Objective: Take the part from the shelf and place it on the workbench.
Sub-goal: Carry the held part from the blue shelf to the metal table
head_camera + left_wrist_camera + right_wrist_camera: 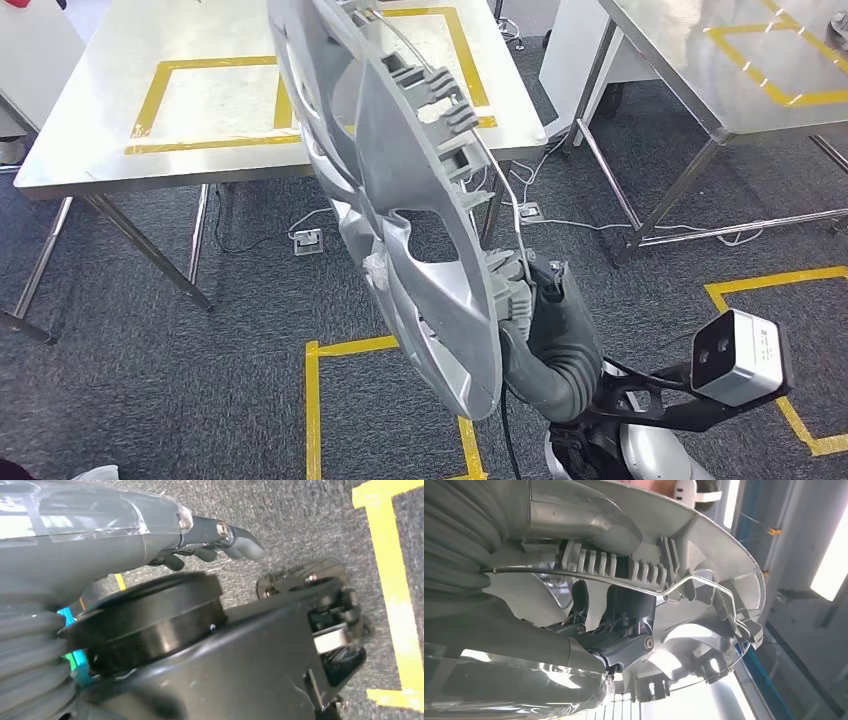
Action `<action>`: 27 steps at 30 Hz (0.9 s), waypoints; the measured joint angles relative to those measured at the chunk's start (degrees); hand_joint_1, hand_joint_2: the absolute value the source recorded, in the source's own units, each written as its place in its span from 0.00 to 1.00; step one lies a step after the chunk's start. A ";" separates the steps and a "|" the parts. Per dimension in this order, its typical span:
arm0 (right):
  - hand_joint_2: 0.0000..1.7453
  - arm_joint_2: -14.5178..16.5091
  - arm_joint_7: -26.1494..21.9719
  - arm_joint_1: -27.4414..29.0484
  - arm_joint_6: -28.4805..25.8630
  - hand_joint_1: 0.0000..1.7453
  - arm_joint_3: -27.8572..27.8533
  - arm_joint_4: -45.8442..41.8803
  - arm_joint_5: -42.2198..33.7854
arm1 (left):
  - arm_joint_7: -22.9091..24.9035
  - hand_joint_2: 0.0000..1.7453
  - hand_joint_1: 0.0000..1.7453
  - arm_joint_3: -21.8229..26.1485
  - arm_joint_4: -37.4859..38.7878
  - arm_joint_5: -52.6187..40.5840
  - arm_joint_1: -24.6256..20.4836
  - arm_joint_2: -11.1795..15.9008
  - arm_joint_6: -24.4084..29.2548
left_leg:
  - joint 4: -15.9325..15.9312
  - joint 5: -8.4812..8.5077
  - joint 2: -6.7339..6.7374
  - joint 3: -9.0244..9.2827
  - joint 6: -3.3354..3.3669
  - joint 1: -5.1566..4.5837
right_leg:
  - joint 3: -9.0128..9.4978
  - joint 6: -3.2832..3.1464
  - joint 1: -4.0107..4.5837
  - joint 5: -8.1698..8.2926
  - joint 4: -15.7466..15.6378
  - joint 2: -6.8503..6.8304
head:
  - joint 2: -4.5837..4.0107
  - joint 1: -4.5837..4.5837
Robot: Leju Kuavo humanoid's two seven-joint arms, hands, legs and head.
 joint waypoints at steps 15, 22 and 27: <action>1.00 -0.17 -1.48 0.39 1.13 1.00 -0.32 -0.02 -2.11 | 0.01 1.00 0.00 0.00 0.00 -0.03 0.02 -0.12 0.00 | -0.15 0.59 -7.31 -0.23 3.38 -1.22 | -1.06 -1.85 0.92 0.09 1.81 4.54 | 0.00 3.37; 1.00 -0.29 -1.49 0.46 1.37 1.00 -0.33 -0.01 -2.14 | 0.03 1.00 0.00 0.00 0.01 -0.02 0.15 -0.04 -0.03 | -0.34 0.49 -6.20 -0.29 3.48 -1.17 | -0.63 -0.34 1.00 -0.08 0.21 5.11 | 0.00 2.78; 1.00 -0.29 -1.49 0.46 1.37 1.00 -0.33 -0.01 -2.13 | 0.04 1.00 0.00 0.00 0.01 -0.02 0.14 0.06 -0.02 | -0.52 0.45 -5.95 -0.13 3.39 -1.15 | -0.61 -0.46 1.00 -0.12 0.23 5.31 | 0.00 2.56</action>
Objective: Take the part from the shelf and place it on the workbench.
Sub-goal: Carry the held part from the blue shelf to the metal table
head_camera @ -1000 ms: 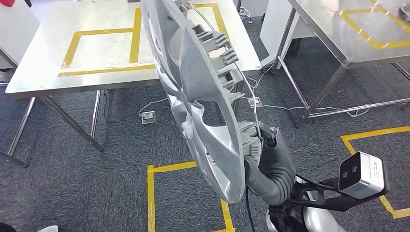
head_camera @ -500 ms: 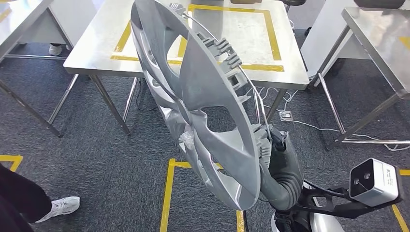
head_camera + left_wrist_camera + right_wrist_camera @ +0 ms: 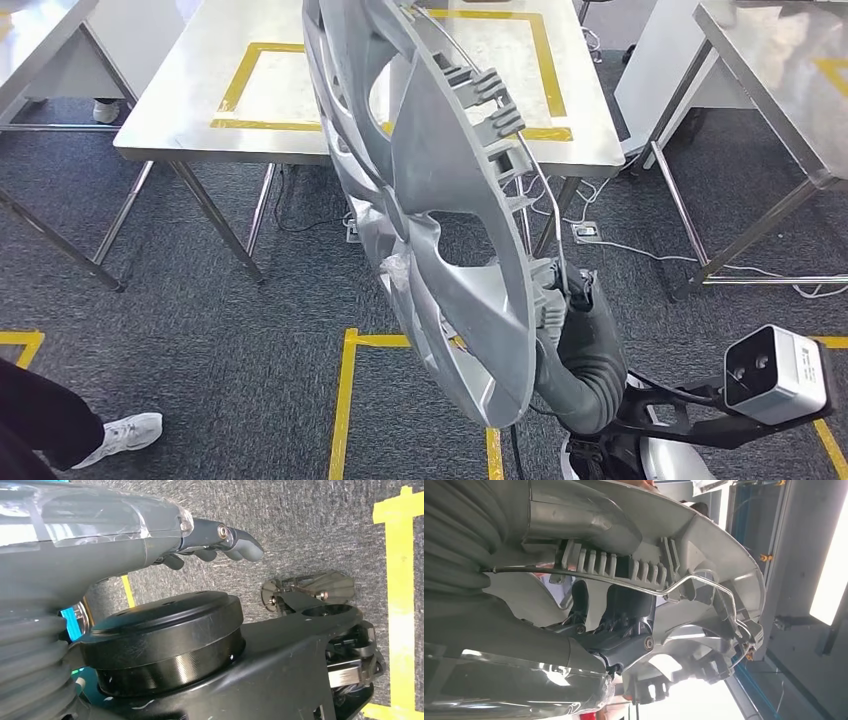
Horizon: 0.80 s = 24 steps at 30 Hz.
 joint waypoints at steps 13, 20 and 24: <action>1.00 0.00 -0.48 -0.04 1.87 1.00 0.00 -0.01 -2.22 | -0.09 1.00 0.00 0.00 0.00 -0.07 -0.01 0.00 -0.23 | -0.07 -0.11 0.08 -0.02 -0.10 -0.03 | 0.09 -0.13 -0.02 -0.10 -0.18 0.09 | 0.00 0.17; 1.00 0.00 -1.02 -0.10 3.09 1.00 0.00 0.01 -3.75 | -0.26 1.00 0.00 0.00 0.00 -0.15 -0.02 0.00 -0.32 | -0.07 -0.12 0.08 -0.01 -0.08 -0.06 | 0.15 -0.11 -0.04 -0.08 -0.26 0.08 | 0.00 0.20; 1.00 0.04 -1.84 -0.12 4.63 1.00 0.00 0.01 -5.66 | -0.29 1.00 0.00 0.00 0.00 -0.27 -0.02 0.00 -0.43 | -0.07 -0.12 0.08 -0.01 -0.07 -0.07 | 0.16 -0.11 -0.05 -0.08 -0.27 0.08 | 0.00 0.19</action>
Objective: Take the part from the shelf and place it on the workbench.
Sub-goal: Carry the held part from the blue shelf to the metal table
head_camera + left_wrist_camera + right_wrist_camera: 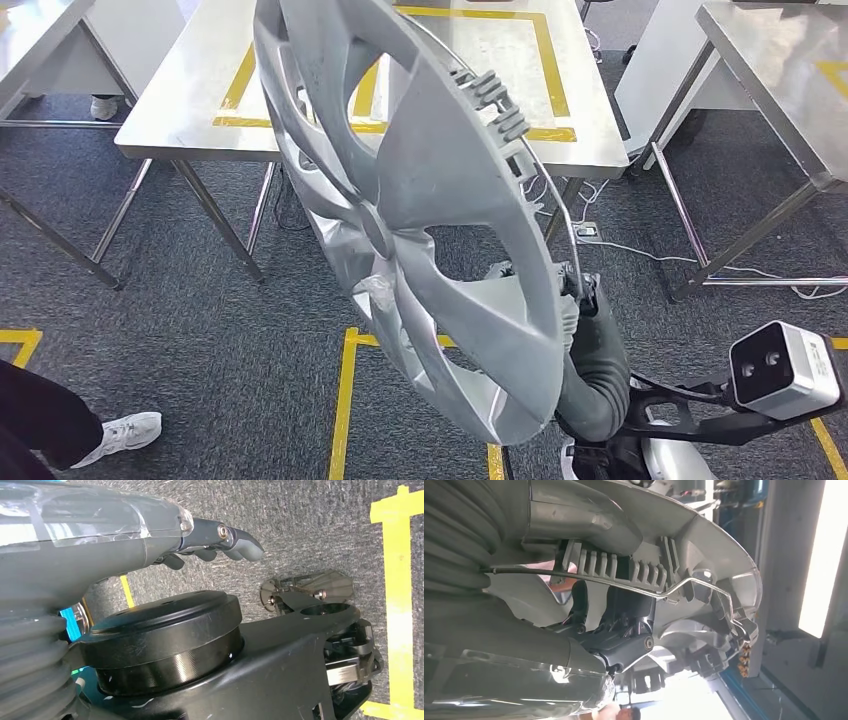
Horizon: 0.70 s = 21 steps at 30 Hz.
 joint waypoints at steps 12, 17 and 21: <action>1.00 0.51 -2.06 0.01 5.07 1.00 0.00 0.44 -5.97 | 0.02 1.00 0.00 -0.01 0.00 -0.19 -0.03 0.00 -0.09 | 0.00 -0.01 0.00 0.01 0.01 0.01 | 0.00 0.00 0.01 0.00 0.00 0.00 | 0.00 -0.04; 1.00 0.76 -3.16 0.13 7.22 1.00 -0.02 0.52 -8.28 | 0.15 1.00 0.00 -0.01 0.00 -0.21 -0.03 0.00 -0.16 | 0.00 -0.01 0.00 0.01 0.01 0.00 | 0.00 0.00 0.00 0.00 0.00 0.00 | 0.00 -0.03; 1.00 1.05 -3.35 0.46 7.68 1.00 -0.04 0.63 -8.69 | 0.39 1.00 0.00 0.00 0.00 -0.21 -0.03 0.00 -0.16 | 0.00 -0.01 -0.01 0.01 0.01 0.00 | 0.01 0.00 0.00 0.00 -0.01 0.00 | 0.00 -0.02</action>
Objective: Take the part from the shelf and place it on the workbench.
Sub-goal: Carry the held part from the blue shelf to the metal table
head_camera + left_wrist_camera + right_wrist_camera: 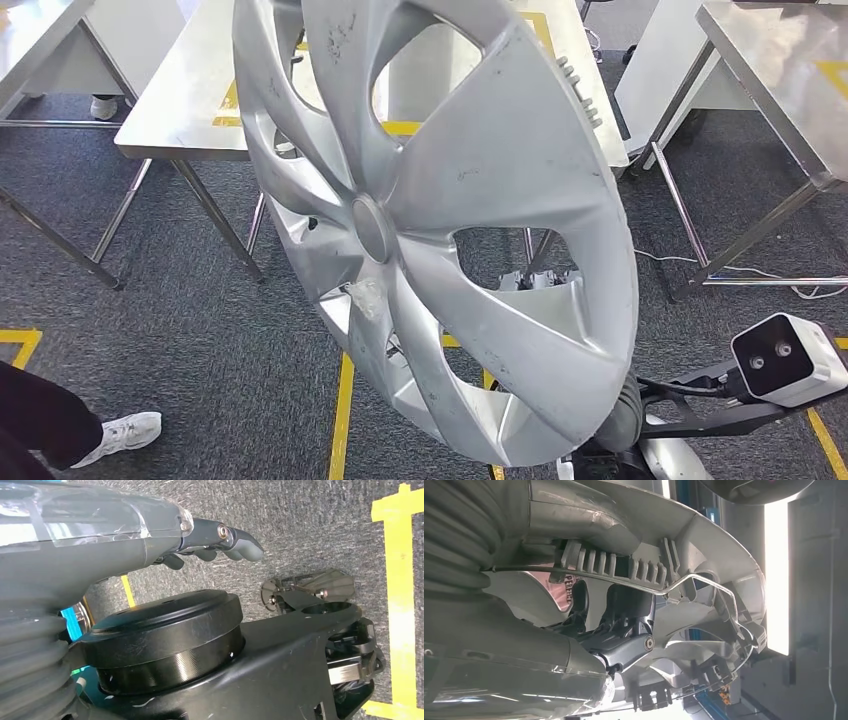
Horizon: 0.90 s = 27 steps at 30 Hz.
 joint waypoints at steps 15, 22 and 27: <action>1.00 0.18 0.00 0.51 0.00 1.00 -0.05 0.35 0.57 | 0.23 1.00 0.00 -0.01 0.00 0.02 0.00 0.00 -0.07 | 0.00 0.00 -0.02 0.00 0.00 0.00 | 0.00 0.00 0.00 0.00 0.00 0.00 | 0.00 -0.03; 1.00 0.18 0.01 0.55 -0.02 1.00 -0.08 0.35 0.75 | 0.36 1.00 0.00 -0.01 0.00 0.02 0.00 0.02 -0.07 | 0.00 0.00 -0.03 0.00 0.00 0.00 | 0.00 0.00 0.00 0.00 0.00 0.00 | 0.00 -0.03; 1.00 0.18 0.01 0.60 -0.02 1.00 -0.10 0.35 0.78 | 0.48 1.00 0.00 0.00 0.00 0.02 0.00 0.02 -0.07 | 0.00 0.00 -0.04 0.00 0.00 0.00 | 0.01 0.00 0.00 0.00 0.00 0.00 | 0.00 -0.03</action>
